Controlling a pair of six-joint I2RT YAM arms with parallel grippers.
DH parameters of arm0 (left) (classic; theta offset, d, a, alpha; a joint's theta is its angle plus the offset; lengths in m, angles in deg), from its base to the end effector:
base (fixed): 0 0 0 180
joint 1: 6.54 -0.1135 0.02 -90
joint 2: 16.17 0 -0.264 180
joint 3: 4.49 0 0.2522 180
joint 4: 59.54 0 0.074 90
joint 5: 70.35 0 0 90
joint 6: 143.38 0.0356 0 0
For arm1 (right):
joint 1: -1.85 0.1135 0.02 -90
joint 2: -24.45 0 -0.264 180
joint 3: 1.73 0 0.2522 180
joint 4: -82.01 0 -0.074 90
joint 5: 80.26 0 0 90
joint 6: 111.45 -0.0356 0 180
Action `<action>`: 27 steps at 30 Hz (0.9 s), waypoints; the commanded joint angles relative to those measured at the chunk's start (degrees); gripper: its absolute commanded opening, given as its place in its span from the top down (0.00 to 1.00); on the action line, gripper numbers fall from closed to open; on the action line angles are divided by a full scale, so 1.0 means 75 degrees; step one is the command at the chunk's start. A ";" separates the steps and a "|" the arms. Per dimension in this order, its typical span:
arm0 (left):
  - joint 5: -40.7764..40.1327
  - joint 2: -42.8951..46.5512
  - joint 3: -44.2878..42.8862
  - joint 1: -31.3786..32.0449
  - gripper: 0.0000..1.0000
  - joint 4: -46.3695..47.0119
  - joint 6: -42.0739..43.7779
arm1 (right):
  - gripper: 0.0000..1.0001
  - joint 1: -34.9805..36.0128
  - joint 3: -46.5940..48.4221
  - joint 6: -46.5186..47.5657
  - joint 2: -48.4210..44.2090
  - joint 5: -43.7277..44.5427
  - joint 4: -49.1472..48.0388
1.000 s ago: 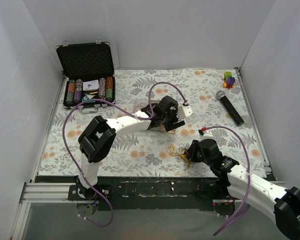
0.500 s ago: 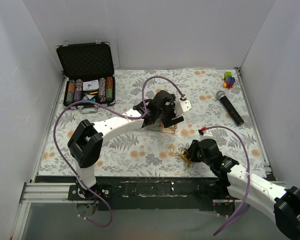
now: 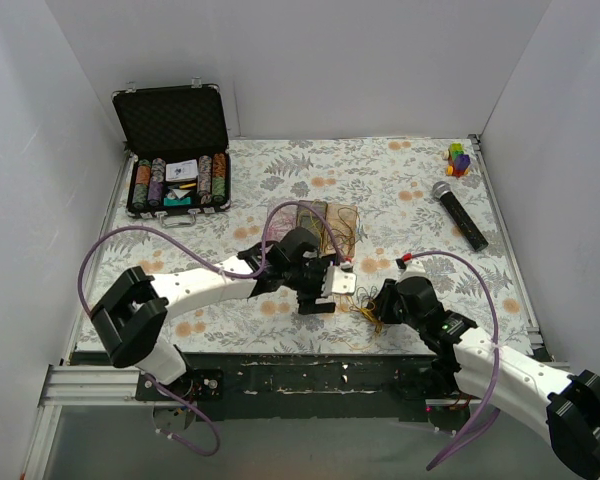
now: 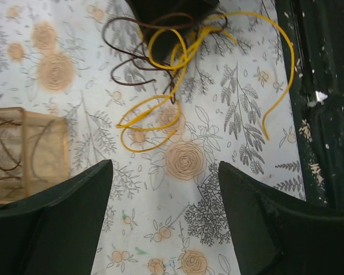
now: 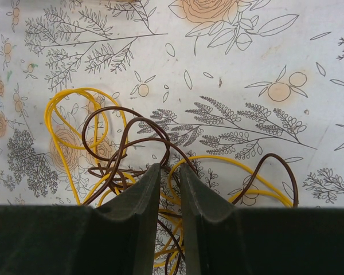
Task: Untangle the cables
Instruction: Untie the cable.
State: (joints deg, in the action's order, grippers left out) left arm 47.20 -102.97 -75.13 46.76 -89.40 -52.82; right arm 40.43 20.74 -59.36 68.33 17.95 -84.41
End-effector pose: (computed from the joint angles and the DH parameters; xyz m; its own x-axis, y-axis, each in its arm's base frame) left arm 0.1785 -0.2671 0.2309 -0.4212 0.5796 -0.6976 0.9070 0.2667 -0.3260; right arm 0.1236 0.0921 0.1418 -0.6767 0.2381 -0.6967 -0.1394 0.8877 0.4388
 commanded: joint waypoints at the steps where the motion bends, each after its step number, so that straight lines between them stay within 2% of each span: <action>1: 0.0358 -0.0249 0.0295 0.0089 0.27 0.0832 0.1364 | 0.71 -0.0036 0.0163 0.0109 0.0126 0.0054 0.0166; 6: 0.0322 -0.0846 0.0108 0.0124 0.27 0.1712 0.2210 | 0.71 -0.0036 0.0140 0.0145 0.0091 0.0066 0.0177; 10: 0.0428 -0.1316 -0.0255 0.0206 0.30 0.1713 0.2550 | 0.71 -0.0036 0.0151 0.0191 0.0091 0.0031 0.0177; 14: 0.0498 -0.1667 -0.0396 0.0335 0.38 0.1421 0.3007 | 0.71 -0.0036 0.0163 0.0238 0.0091 -0.0004 0.0201; 15: 0.0498 -0.1749 -0.0454 0.0358 0.41 0.1350 0.3043 | 0.71 -0.0036 0.0163 0.0262 0.0079 0.0007 0.0201; 19: 0.0522 -0.1984 -0.0653 0.0393 0.69 0.1010 0.3218 | 0.71 -0.0036 0.0139 0.0273 0.0056 -0.0028 0.0177; 24: 0.0452 -0.2137 -0.0981 0.0394 0.95 0.0635 0.3289 | 0.71 -0.0036 0.0140 0.0285 0.0044 -0.0028 0.0212; 25: 0.0324 -0.2102 -0.1052 0.0394 1.00 0.0565 0.3254 | 0.71 -0.0036 0.0163 0.0285 0.0033 -0.0039 0.0224; 27: 0.0055 -0.1962 -0.1215 0.0394 1.00 0.0401 0.3079 | 0.71 -0.0036 0.0151 0.0297 0.0032 0.0007 0.0247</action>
State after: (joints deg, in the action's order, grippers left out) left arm 49.24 -119.94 -80.49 49.51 -83.57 -29.45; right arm 40.43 21.00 -58.49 68.66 17.67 -84.63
